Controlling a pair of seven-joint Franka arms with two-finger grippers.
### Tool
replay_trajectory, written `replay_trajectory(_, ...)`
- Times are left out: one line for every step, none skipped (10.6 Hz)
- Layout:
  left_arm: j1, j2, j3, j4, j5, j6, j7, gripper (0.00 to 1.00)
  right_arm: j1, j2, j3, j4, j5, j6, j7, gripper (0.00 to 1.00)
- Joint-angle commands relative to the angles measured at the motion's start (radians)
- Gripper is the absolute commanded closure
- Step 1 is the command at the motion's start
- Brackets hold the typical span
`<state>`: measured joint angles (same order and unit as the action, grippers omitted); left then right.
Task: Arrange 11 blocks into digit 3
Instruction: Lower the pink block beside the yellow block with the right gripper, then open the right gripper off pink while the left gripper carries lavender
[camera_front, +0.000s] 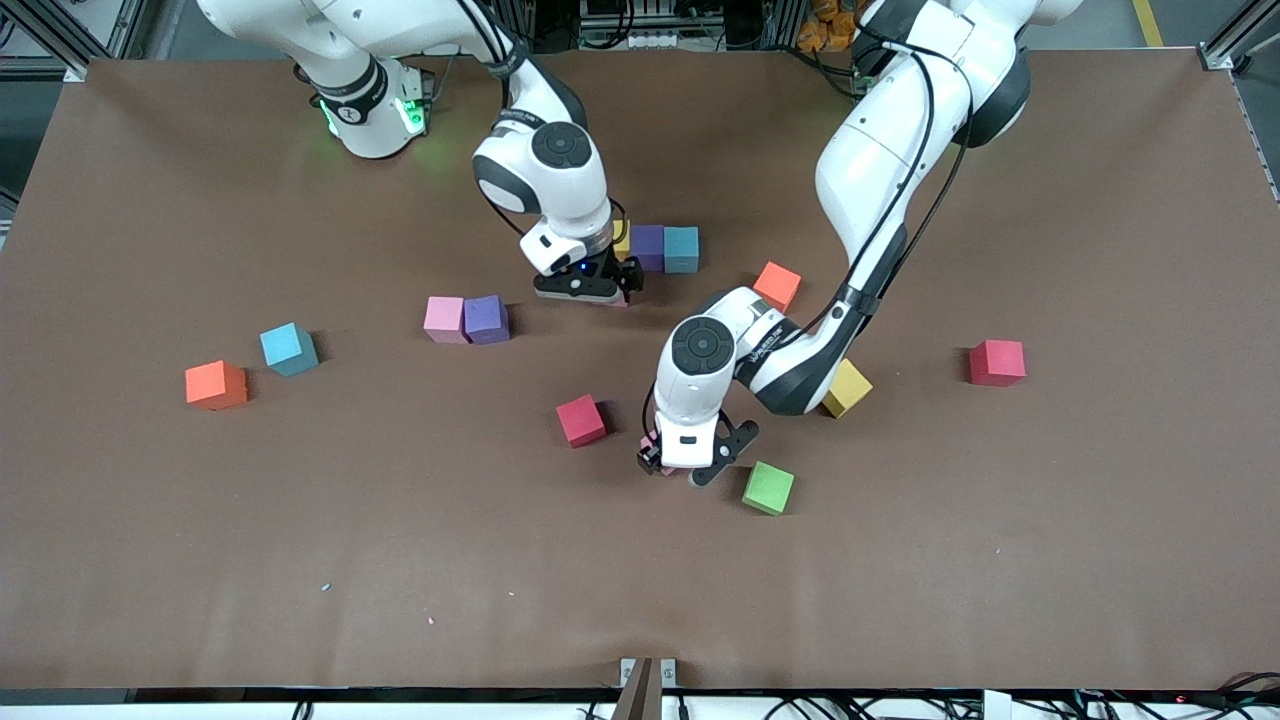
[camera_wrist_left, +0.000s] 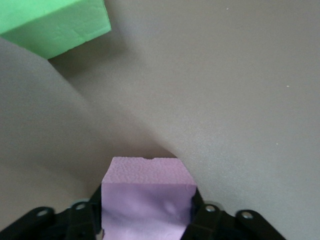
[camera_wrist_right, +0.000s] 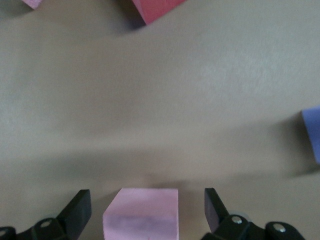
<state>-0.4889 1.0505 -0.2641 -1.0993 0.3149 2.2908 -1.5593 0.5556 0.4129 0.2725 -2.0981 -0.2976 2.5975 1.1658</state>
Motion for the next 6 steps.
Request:
replay_trajectory(-0.011,0.003,0.020,0.018,0.021,0.001,0.010,1.00,-0.019,-0.005,-0.033,0.050,-0.018,-0.004,-0.113,0.00)
replay_trajectory(-0.002,-0.003,0.017,0.018,0.013,-0.005,0.013,1.00,-0.019,0.006,-0.048,0.073,-0.021,0.010,-0.147,0.00)
replay_trajectory(0.004,-0.016,0.016,0.018,-0.008,-0.023,0.013,1.00,-0.019,0.021,-0.059,0.104,-0.032,0.016,-0.152,0.00)
replay_trajectory(0.016,-0.033,0.014,0.018,-0.019,-0.057,0.015,1.00,-0.019,0.049,-0.079,0.127,-0.104,0.036,-0.155,0.00)
replay_trajectory(0.035,-0.059,0.006,0.018,-0.019,-0.094,0.025,1.00,-0.020,0.078,-0.105,0.130,-0.168,0.091,-0.150,0.00)
replay_trajectory(0.041,-0.093,0.003,0.012,-0.025,-0.123,0.066,1.00,-0.017,0.110,-0.119,0.131,-0.179,0.142,-0.147,0.00)
